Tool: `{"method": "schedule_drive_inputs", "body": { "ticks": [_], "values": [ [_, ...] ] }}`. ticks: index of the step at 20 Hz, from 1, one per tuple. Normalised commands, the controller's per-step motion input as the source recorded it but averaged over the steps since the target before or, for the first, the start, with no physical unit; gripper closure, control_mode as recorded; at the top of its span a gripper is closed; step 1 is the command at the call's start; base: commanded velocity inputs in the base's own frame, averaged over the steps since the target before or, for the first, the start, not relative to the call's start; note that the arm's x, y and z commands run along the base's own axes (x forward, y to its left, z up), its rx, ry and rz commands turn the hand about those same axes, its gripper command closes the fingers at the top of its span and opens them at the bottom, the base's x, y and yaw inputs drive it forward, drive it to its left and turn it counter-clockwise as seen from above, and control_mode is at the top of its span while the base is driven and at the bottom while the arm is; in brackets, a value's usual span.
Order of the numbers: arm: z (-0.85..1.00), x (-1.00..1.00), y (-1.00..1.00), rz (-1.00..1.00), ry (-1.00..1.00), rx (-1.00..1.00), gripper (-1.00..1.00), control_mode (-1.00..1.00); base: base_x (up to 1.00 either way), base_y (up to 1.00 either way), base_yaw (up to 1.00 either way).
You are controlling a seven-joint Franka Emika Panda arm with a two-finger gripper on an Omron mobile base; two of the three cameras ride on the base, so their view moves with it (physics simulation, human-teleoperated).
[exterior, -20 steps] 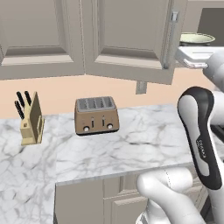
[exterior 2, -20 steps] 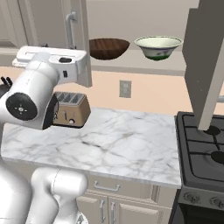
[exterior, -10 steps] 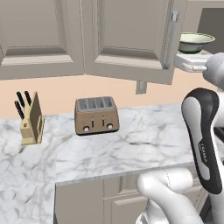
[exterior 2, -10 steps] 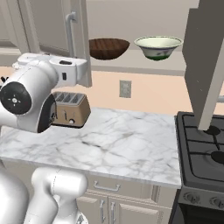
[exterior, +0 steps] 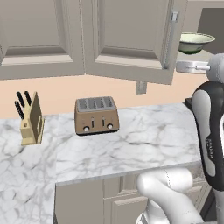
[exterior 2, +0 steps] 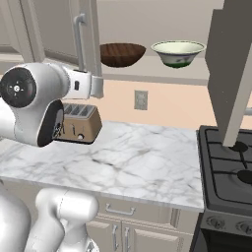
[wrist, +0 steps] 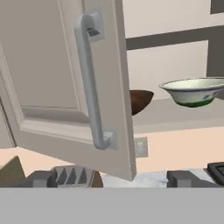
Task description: Move the bowls from the cabinet to the plates on the dining table.
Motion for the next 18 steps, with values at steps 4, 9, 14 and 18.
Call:
{"method": "schedule_drive_inputs", "body": {
  "ticks": [4, 9, 14, 18],
  "values": [
    [-0.17, 0.01, -0.48, 0.00, 0.21, 0.00, -1.00, -1.00, 0.00, 0.00, 0.00],
    [-0.23, 0.03, -0.39, 0.05, 0.19, 0.00, -1.00, -1.00, 0.00, 0.00, 0.00],
    [-0.14, 0.08, -0.31, 0.12, 0.08, 0.06, -1.00, -1.00, 0.00, 0.00, 0.00],
    [0.00, 0.27, -0.22, 0.06, 0.00, 0.23, -1.00, -1.00, 0.00, 0.00, 0.00]
  ]
}}
